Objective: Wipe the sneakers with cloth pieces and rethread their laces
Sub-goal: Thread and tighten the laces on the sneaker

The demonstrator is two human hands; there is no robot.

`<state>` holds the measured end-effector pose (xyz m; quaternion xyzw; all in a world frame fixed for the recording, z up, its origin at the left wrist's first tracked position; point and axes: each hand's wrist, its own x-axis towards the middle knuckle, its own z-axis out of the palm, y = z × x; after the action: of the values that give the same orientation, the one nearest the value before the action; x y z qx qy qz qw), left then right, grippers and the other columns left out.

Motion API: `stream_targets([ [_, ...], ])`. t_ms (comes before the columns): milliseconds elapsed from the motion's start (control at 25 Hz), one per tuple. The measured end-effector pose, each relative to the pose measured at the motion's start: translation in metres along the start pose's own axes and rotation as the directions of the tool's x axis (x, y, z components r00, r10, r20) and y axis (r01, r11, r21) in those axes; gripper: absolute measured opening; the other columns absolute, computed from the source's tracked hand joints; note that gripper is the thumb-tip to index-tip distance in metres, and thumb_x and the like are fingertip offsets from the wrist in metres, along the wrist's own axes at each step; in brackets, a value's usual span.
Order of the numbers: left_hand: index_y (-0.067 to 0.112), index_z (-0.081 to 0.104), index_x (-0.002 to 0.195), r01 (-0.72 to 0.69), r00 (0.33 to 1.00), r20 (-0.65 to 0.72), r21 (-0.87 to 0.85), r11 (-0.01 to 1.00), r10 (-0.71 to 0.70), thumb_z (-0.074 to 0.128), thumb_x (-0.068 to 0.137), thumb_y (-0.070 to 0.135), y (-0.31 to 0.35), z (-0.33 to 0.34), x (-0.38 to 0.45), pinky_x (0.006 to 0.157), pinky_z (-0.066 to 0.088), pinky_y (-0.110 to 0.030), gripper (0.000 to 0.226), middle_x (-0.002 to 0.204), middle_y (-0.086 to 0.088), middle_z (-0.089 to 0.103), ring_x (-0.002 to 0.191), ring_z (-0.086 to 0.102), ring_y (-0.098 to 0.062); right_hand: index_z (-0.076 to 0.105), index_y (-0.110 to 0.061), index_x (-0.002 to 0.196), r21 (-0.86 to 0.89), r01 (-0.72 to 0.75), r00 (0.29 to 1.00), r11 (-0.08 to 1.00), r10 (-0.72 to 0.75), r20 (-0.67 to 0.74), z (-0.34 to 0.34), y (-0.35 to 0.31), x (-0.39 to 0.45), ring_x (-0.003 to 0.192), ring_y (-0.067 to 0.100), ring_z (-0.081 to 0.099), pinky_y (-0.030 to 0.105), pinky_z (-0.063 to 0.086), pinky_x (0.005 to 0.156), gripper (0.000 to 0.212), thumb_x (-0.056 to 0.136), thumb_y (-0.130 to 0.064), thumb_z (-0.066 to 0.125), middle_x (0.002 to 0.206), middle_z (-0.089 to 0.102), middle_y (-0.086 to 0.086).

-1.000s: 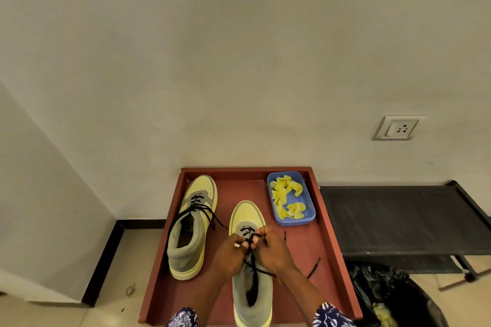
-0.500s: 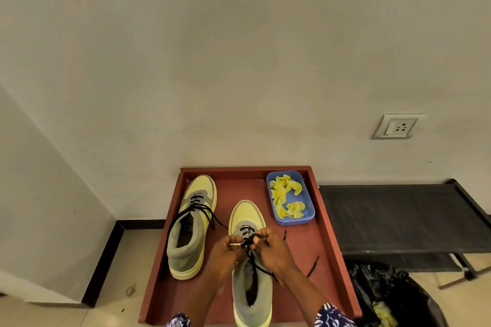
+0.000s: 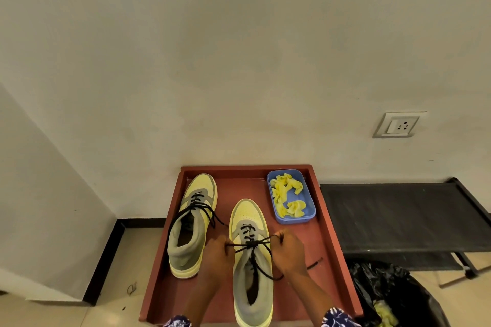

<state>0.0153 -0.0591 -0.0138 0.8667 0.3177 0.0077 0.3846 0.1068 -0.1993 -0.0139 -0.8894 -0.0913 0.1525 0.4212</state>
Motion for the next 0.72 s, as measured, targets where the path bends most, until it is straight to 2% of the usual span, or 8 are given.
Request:
stream_targets([
  [80, 0.024, 0.043, 0.066, 0.031, 0.999, -0.040, -0.011, 0.999, -0.031, 0.047, 0.087, 0.006, 0.001, 0.003, 0.001, 0.064, 0.037, -0.026, 0.028, 0.072, 0.000, 0.054, 0.075, 0.052, -0.019, 0.051, -0.013, 0.076, -0.029, 0.044, 0.999, 0.999, -0.044, 0.025, 0.002, 0.003, -0.001, 0.074, 0.017, 0.053, 0.021, 0.033, 0.057, 0.014, 0.088, -0.006, 0.048, 0.078, 0.058, 0.003],
  [120, 0.018, 0.048, 0.070, 0.115, 0.992, -0.038, -0.183, 0.976, -0.123, 0.046, 0.088, 0.005, 0.004, 0.004, 0.002, 0.063, 0.039, -0.027, 0.023, 0.075, -0.004, 0.056, 0.073, 0.053, -0.020, 0.051, -0.016, 0.077, -0.027, 0.058, 0.997, 0.998, -0.056, 0.057, 0.003, 0.004, -0.001, 0.073, 0.015, 0.052, 0.016, 0.034, 0.056, 0.015, 0.088, -0.006, 0.049, 0.079, 0.058, 0.000],
  [240, 0.008, 0.054, 0.082, 0.332, 0.937, 0.168, -0.697, 0.636, -0.305, 0.042, 0.093, 0.001, 0.018, -0.001, -0.003, 0.054, 0.039, -0.025, 0.017, 0.069, -0.006, 0.053, 0.060, 0.047, -0.015, 0.051, -0.032, 0.082, 0.059, 0.094, 0.982, 0.994, -0.102, 0.157, 0.000, 0.005, -0.001, 0.076, 0.001, 0.054, 0.011, 0.041, 0.067, 0.031, 0.086, -0.001, 0.050, 0.082, 0.058, -0.013],
  [320, 0.007, 0.055, 0.083, 0.381, 0.911, 0.245, -0.805, 0.454, -0.331, 0.042, 0.094, 0.001, 0.022, -0.006, -0.005, 0.058, 0.037, -0.025, 0.018, 0.066, -0.005, 0.056, 0.061, 0.048, -0.014, 0.057, -0.029, 0.085, 0.186, 0.028, 0.971, 0.982, -0.072, 0.229, -0.006, 0.001, -0.001, 0.072, 0.003, 0.056, 0.011, 0.043, 0.065, 0.032, 0.086, 0.003, 0.049, 0.081, 0.061, -0.012],
  [400, 0.008, 0.055, 0.078, 0.356, 0.918, 0.219, -0.821, 0.446, -0.331, 0.043, 0.095, 0.003, 0.022, -0.010, -0.005, 0.059, 0.036, -0.024, 0.021, 0.063, -0.004, 0.054, 0.060, 0.046, -0.013, 0.062, -0.018, 0.085, 0.370, -0.163, 0.936, 0.915, 0.025, 0.352, -0.014, -0.005, -0.003, 0.053, 0.006, 0.047, 0.013, 0.038, 0.047, 0.031, 0.086, 0.007, 0.044, 0.073, 0.061, -0.005],
  [480, 0.009, 0.055, 0.075, 0.342, 0.922, 0.181, -0.797, 0.497, -0.344, 0.045, 0.095, 0.006, 0.018, -0.011, -0.004, 0.058, 0.034, -0.023, 0.022, 0.062, -0.003, 0.050, 0.059, 0.041, -0.012, 0.065, -0.012, 0.087, 0.405, -0.260, 0.894, 0.877, 0.060, 0.445, -0.022, -0.007, -0.001, 0.047, 0.009, 0.037, 0.016, 0.029, 0.042, 0.028, 0.086, 0.005, 0.043, 0.069, 0.058, 0.000],
  [640, 0.006, 0.053, 0.074, 0.307, 0.936, 0.159, -0.804, 0.509, -0.313, 0.049, 0.093, 0.006, 0.014, -0.011, -0.004, 0.059, 0.037, -0.026, 0.020, 0.060, -0.005, 0.045, 0.059, 0.041, -0.014, 0.066, -0.016, 0.082, 0.196, -0.084, 0.898, 0.977, -0.011, 0.440, -0.031, -0.011, 0.003, 0.062, 0.000, 0.053, 0.005, 0.041, 0.056, 0.008, 0.086, -0.011, 0.061, 0.072, 0.063, -0.008],
  [720, 0.004, 0.051, 0.074, 0.292, 0.939, 0.160, -0.837, 0.463, -0.304, 0.050, 0.092, 0.002, 0.015, -0.013, -0.005, 0.062, 0.042, -0.030, 0.018, 0.057, -0.005, 0.046, 0.059, 0.045, -0.016, 0.060, -0.018, 0.074, 0.137, -0.035, 0.913, 0.990, -0.024, 0.407, -0.031, -0.012, 0.006, 0.060, 0.000, 0.049, 0.008, 0.040, 0.057, 0.014, 0.088, -0.020, 0.060, 0.068, 0.058, -0.008],
])
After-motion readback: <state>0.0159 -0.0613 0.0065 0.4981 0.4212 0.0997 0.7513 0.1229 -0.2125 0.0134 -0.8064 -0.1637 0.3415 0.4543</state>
